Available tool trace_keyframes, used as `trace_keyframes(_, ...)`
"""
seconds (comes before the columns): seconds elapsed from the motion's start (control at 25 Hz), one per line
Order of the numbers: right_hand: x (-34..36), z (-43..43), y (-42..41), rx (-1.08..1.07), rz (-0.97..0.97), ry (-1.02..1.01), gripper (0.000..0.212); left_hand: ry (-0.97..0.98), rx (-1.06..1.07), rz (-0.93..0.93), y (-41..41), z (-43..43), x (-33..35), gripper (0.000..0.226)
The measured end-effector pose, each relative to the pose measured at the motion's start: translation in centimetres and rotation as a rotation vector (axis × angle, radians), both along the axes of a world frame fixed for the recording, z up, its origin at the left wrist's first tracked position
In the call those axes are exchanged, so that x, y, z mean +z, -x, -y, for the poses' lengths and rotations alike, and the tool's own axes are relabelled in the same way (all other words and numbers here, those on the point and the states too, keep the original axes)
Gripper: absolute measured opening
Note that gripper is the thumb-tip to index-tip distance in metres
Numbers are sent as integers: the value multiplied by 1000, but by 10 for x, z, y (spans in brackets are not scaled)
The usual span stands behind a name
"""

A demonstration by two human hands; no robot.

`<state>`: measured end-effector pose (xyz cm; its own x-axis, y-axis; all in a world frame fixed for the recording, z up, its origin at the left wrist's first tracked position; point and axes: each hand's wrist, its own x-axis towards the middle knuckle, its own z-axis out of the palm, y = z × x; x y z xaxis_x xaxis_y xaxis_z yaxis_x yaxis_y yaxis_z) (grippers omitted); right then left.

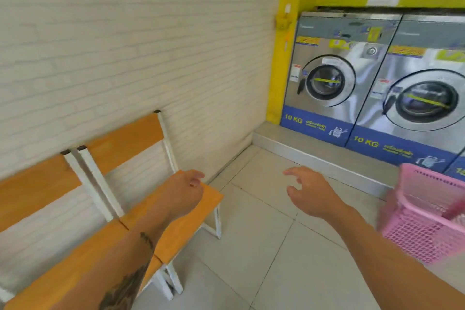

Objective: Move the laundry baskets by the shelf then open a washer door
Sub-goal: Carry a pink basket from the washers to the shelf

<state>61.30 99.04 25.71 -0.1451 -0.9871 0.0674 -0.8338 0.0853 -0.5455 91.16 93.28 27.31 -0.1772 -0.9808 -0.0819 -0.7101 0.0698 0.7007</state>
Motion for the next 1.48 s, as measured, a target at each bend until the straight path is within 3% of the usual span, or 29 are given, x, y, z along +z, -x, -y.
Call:
trace_keyframes(0.24, 0, 32, 145, -275, -100, -17, 44, -5, -216, 11, 165, 119, -26, 37)
trace_keyframes(0.4, 13, 36, 232, -528, -123, -85, 48, 100, -443, 201, 299, 175, -28, 44)
trace_keyframes(0.56, 19, 18, 305, -720, -127, -135, 44, 327, -691, 488, 426, 190, -20, 44)
trace_keyframes(0.76, 10, -9, 410, -907, -87, -112, 41, 418, -887, 510, 582, 182, -21, 35)
trace_keyframes(0.96, -2, -31, 550, -949, -27, -143, 34, 455, -923, 520, 731, 166, -40, 30)
trace_keyframes(1.24, -10, -37, 720, -962, -9, -207, 43, 256, -881, 535, 879, 157, -67, 39)
trace_keyframes(1.48, -68, 0, 843, -930, 75, -304, 50, 115, -848, 448, 993, 196, -135, 53)
